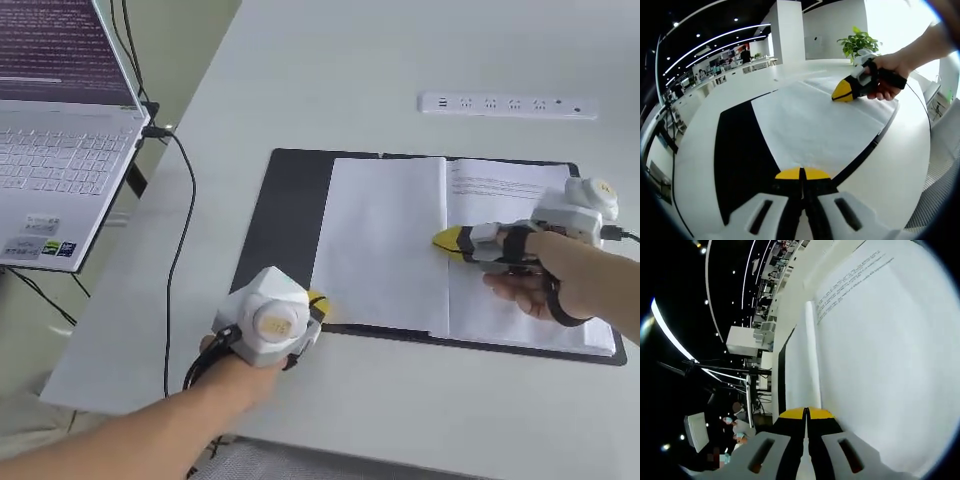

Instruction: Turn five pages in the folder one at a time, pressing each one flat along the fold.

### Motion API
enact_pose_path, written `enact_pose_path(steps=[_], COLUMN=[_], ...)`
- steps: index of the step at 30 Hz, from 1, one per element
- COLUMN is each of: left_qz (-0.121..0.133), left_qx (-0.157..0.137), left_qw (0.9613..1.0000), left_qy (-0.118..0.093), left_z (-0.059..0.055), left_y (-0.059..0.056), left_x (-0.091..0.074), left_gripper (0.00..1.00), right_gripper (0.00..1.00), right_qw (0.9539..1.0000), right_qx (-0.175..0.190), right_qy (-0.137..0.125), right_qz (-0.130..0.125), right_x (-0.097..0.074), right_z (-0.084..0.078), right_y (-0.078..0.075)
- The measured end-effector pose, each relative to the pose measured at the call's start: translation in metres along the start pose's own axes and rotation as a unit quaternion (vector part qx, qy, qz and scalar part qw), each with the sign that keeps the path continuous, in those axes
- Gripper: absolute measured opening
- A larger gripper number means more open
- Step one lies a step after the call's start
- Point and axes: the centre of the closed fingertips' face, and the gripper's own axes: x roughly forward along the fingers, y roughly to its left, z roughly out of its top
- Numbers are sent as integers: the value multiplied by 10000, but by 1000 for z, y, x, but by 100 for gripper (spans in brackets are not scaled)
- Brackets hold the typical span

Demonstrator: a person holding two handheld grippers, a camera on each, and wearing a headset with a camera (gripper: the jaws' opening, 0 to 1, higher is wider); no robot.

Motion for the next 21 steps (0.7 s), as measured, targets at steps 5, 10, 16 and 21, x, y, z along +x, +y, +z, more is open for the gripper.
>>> enact_pose_path(steps=[5,10,16,21], left_qz=[-18,-24,-55,-68], left_qx=[19,17,62,99], left_qw=[10000,10000,9999,9999], left_qy=[-19,-44,-60,-59], left_z=[0,0,1,1], left_y=[0,0,-1,-1], left_x=[0,-1,-2,-2], left_gripper=[0,0,0,0], right_gripper=[0,0,0,0], right_qw=[9997,9995,9988,9981], right_qx=[-85,54,194,284], right_qy=[248,308,381,453], right_qz=[31,110,228,300], right_x=[-9,-18,-23,-27], right_z=[-31,-54,-77,-99], right_y=[1,-1,-7,-4])
